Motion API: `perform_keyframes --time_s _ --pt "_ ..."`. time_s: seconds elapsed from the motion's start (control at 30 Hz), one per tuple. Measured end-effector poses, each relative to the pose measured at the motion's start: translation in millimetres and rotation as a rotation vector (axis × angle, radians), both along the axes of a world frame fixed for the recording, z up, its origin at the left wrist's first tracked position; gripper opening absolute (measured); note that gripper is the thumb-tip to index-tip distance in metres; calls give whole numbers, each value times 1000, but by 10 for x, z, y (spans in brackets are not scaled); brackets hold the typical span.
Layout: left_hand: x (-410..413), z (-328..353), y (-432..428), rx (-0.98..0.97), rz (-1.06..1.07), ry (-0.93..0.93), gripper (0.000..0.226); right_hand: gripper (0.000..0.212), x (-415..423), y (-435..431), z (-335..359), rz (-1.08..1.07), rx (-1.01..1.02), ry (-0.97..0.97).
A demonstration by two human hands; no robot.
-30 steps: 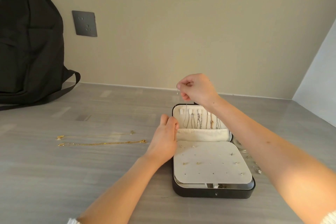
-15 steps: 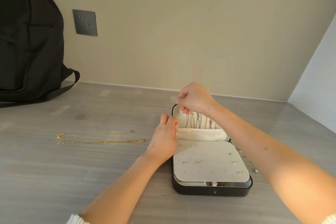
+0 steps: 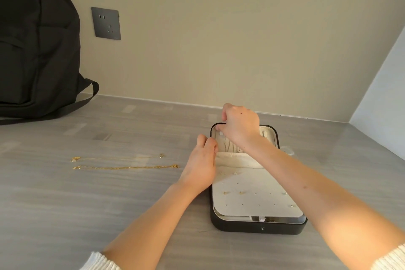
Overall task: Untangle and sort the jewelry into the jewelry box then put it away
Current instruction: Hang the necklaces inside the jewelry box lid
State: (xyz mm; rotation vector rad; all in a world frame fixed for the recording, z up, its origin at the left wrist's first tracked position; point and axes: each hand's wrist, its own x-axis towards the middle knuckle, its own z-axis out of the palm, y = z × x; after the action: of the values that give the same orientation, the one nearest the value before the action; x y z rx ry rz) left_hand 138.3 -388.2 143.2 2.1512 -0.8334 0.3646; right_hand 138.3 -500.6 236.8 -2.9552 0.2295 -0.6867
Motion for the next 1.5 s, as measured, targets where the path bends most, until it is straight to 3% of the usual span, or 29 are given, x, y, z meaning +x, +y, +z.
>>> perform_keyframes --time_s 0.3,0.5,0.73,0.97,1.2,1.33,1.5 --pt "8 -11 -1 -5 -3 -2 23 35 64 -117 133 7 19 95" --pt "17 -17 -2 7 -9 -2 25 34 61 -290 57 133 418 243" --pt "24 -4 -1 22 -8 15 18 44 -3 -230 -89 80 63 186" --pt "45 57 -8 88 -22 131 16 31 -196 -210 8 132 239 -55" --pt "45 161 83 132 -1 278 18 14 -467 98 136 292 270 -31" --pt "45 191 539 144 114 217 14 10 -580 347 174 363 296 30" --pt "147 230 1579 223 429 149 16 15 -591 799 120 466 282 113"
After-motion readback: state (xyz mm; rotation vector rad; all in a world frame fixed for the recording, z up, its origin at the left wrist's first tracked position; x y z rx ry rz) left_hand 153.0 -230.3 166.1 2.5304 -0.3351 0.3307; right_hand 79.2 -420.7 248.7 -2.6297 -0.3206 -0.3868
